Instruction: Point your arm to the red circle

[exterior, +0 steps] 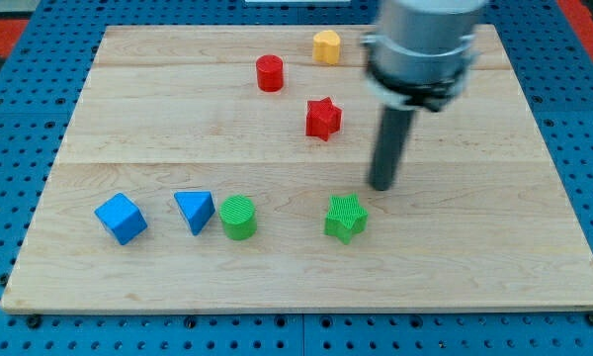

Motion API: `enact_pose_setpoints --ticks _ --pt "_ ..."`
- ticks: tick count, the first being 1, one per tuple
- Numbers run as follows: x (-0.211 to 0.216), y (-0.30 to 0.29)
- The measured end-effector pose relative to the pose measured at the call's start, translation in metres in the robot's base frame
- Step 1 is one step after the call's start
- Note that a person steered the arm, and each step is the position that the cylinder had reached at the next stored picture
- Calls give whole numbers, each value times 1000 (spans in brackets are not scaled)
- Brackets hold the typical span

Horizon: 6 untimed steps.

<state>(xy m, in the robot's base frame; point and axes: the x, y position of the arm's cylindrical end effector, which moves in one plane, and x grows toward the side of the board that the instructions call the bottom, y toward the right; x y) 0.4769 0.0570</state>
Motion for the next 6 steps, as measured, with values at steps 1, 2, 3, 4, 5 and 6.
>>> enact_pose_setpoints --ticks 1,2,3,4,5,6 --pt "-23 -64" --pt "-68 -92" --pt "-108 -94" --pt "-134 -92" --pt "-149 -92" --pt "-157 -90"
